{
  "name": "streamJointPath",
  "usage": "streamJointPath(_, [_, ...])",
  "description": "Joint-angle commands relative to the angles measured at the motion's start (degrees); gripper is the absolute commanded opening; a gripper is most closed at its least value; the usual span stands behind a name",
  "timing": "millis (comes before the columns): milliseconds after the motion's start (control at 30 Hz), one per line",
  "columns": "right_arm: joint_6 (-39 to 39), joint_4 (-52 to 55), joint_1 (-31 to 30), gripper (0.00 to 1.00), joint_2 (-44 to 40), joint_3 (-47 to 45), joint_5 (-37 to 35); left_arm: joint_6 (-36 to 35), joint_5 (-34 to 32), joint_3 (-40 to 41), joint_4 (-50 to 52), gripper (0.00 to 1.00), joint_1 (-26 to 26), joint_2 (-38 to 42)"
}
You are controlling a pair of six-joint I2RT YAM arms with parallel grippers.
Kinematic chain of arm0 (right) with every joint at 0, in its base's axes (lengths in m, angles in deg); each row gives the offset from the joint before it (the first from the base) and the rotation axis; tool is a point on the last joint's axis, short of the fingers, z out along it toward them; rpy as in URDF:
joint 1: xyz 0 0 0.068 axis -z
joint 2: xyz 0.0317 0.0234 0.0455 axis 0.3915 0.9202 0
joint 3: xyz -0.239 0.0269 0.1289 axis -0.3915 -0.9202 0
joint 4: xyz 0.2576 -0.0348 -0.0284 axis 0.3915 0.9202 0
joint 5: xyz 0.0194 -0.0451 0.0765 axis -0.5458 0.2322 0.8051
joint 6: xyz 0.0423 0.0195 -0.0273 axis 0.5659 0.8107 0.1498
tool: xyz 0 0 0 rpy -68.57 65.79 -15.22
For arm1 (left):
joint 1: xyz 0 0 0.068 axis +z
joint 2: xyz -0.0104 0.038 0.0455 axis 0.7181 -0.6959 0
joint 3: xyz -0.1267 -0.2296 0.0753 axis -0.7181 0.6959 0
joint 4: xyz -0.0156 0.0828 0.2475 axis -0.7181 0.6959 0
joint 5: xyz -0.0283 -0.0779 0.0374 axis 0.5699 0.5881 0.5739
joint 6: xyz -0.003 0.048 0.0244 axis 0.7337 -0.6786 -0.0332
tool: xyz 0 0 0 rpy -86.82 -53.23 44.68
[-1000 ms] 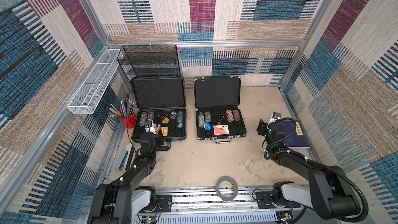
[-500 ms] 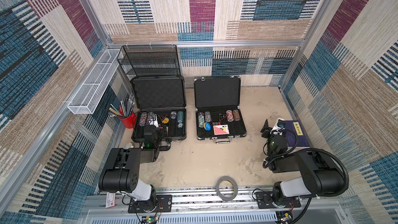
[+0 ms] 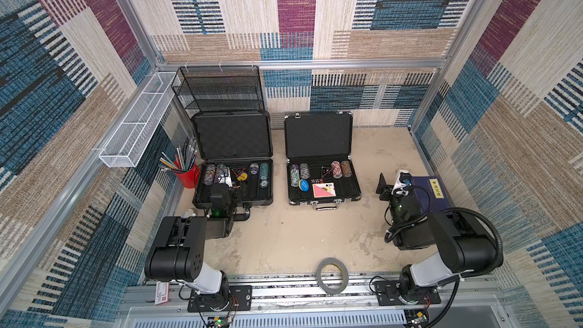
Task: Open the poker set cases
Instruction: Reset both arms
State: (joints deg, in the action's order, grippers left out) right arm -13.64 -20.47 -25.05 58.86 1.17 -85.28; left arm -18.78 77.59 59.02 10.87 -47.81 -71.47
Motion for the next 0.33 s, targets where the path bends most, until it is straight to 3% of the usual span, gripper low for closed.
streamJointPath(0, [0.22,-3.09,-0.03,1.00,1.13,-0.02,0.32,-0.54,0.64,-0.29,-0.88,0.99,0.06,-0.10])
streamJointPath(300, [0.38,-2.71,-0.02,0.99,0.95,0.04,0.14,-0.31,2.49,-0.68,-0.20,0.99,1.03,-0.04])
